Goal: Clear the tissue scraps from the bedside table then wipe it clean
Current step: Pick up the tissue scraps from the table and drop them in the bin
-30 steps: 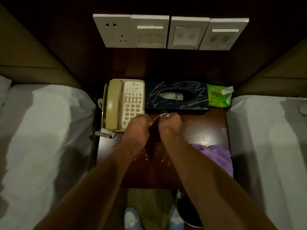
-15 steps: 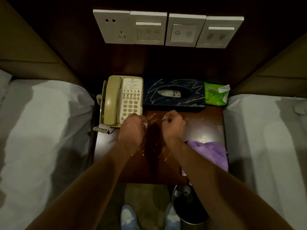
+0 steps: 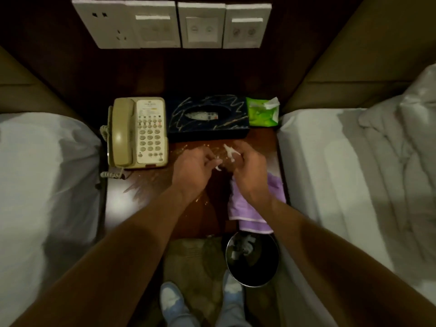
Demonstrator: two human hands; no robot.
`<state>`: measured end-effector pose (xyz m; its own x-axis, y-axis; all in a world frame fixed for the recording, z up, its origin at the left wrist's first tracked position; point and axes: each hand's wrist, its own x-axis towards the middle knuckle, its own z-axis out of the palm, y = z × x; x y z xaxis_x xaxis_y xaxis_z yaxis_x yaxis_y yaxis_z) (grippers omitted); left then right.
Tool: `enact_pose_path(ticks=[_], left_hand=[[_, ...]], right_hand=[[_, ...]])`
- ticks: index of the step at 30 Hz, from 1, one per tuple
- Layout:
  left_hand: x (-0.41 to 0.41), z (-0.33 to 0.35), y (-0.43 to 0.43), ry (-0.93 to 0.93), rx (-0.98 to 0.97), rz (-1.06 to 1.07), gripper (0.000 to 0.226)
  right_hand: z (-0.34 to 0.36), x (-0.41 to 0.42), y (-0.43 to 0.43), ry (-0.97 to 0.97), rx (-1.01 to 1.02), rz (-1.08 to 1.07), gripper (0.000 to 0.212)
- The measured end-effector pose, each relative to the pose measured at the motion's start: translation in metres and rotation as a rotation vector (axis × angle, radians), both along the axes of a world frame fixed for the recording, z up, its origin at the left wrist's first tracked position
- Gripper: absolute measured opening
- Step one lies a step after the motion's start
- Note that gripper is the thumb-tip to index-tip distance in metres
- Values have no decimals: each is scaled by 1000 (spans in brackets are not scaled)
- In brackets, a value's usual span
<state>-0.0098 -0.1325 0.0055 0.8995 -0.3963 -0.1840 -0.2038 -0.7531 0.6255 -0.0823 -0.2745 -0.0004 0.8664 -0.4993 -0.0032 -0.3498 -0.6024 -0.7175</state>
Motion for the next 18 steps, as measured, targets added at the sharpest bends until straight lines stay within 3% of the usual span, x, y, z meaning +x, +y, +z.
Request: enact_pose_path(ticks=[2, 6, 11, 15, 18], left_hand=[[-21, 2, -11, 24, 5, -54, 19], [-70, -2, -32, 111, 26, -271, 14], [-144, -10, -57, 142, 105, -544, 6], [-200, -29, -62, 137, 121, -617, 11], [-232, -55, -62, 160, 270, -629, 19]], right_hand=[[9, -29, -7, 18, 23, -27, 26], [17, -100, -18, 84, -146, -38, 20], [4, -186, -27, 113, -67, -133, 12], [-25, -251, -35, 222, -70, -79, 12], [-54, -281, -38, 353, -43, -94, 12]])
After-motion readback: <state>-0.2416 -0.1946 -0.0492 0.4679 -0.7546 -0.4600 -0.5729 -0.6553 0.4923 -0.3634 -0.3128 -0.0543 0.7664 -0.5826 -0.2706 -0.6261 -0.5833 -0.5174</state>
